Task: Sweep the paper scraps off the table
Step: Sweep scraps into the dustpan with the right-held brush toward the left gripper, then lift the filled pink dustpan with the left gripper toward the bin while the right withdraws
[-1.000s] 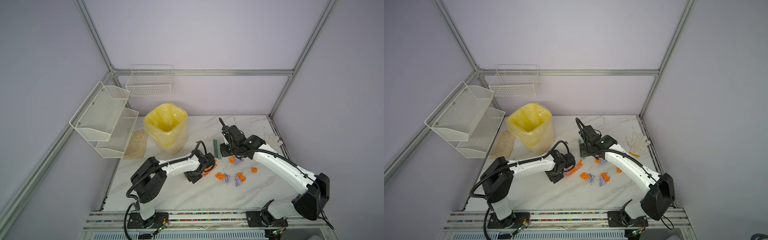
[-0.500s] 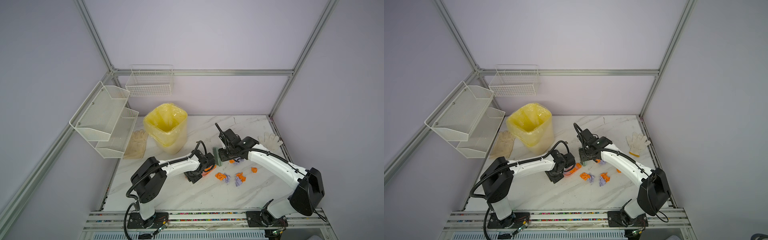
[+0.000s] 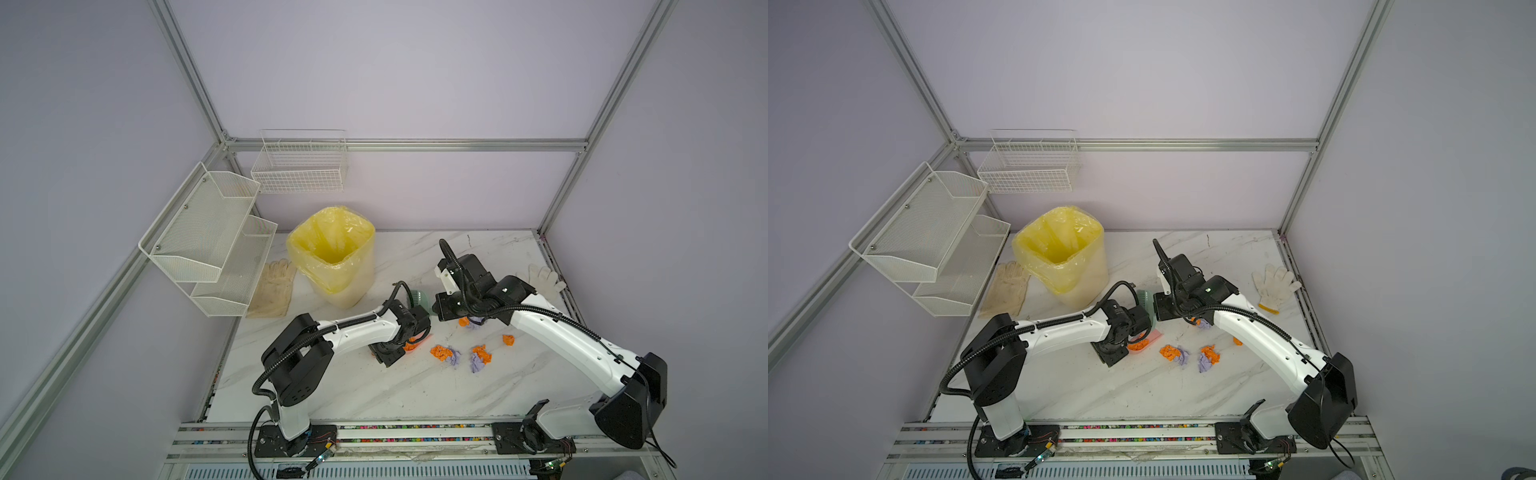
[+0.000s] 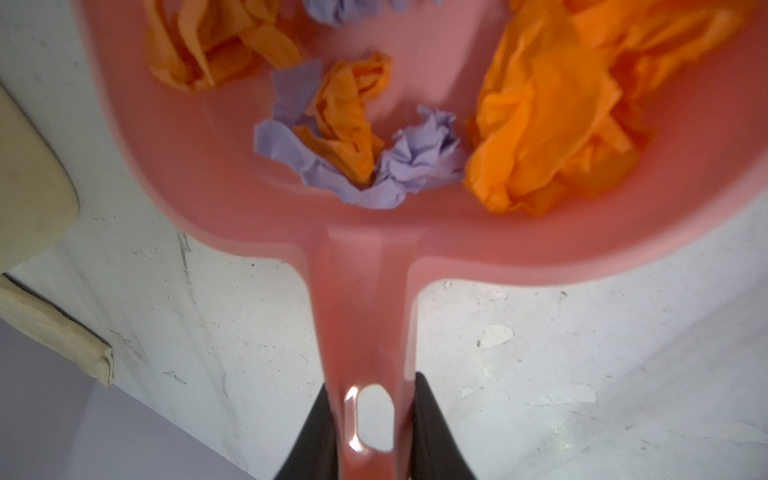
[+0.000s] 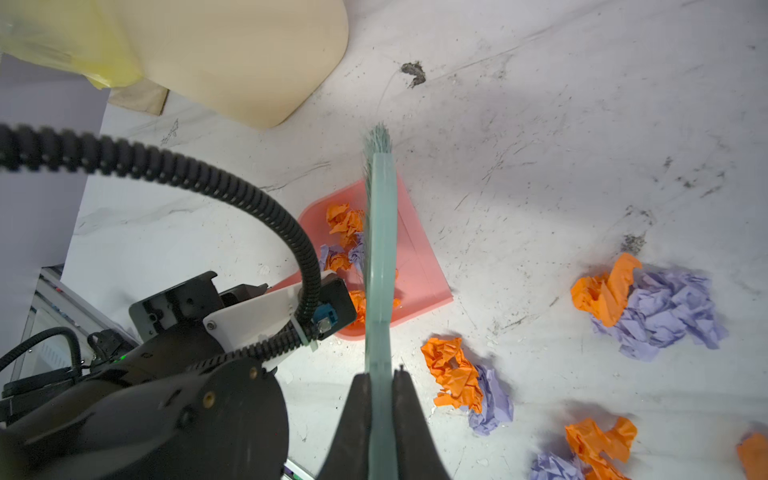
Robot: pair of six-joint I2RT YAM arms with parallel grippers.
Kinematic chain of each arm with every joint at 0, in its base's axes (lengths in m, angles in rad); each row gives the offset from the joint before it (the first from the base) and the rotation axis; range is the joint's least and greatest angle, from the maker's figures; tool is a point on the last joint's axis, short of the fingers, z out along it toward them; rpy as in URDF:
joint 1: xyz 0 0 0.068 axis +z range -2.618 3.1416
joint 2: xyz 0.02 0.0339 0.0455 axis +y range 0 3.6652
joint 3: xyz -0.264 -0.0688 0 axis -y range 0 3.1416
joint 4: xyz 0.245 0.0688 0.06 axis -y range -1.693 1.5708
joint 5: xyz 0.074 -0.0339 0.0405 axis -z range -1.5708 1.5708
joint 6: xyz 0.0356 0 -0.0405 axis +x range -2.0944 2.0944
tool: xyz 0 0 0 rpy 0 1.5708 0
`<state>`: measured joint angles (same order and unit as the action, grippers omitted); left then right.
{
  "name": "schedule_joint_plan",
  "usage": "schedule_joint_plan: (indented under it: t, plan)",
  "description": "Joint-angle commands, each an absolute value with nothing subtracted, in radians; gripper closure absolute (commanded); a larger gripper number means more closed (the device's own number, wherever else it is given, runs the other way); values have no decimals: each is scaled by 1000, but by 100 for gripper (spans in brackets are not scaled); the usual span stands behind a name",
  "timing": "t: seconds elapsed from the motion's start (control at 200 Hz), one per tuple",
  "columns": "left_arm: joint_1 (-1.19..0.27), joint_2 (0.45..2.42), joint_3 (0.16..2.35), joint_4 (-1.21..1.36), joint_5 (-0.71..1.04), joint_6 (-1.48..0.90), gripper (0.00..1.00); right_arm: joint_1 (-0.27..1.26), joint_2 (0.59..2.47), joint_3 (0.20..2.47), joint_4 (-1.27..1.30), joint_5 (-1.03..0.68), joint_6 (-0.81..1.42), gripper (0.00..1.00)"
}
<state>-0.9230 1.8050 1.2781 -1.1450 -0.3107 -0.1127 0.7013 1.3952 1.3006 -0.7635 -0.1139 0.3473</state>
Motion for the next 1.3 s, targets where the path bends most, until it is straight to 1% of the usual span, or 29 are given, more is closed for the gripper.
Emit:
schedule_joint_plan:
  t: [0.0,0.25,0.33,0.44,0.56,0.645,0.75,0.88,1.025,1.295]
  plan:
    - [-920,1755,1273,-1131,-314,-118,100,704,1379,1350,-818,8,377,100]
    - [-920,1698,1311,-1143,-329,-123,100,658,1322,1393,-811,92,378,100]
    - [-920,1692,1342,-1162,-335,-125,100,607,1305,1414,-793,87,366,100]
    - [-919,1699,1405,-1191,-336,-139,100,498,1312,1482,-769,36,338,100]
    - [-918,1712,1496,-1235,-340,-143,100,433,1352,1577,-769,60,307,100]
    - [-916,1726,1579,-1275,-354,-135,100,400,1367,1596,-761,69,289,100]
    - [-913,1753,1691,-1334,-372,-121,100,372,1358,1548,-729,68,295,100]
    - [-901,1775,1795,-1386,-394,-118,100,348,1315,1430,-663,20,325,100]
    - [-889,1790,1876,-1423,-476,-119,100,334,1284,1327,-627,1,330,100]
    - [-846,1873,2128,-1532,-496,-81,100,327,1281,1244,-589,-20,325,100]
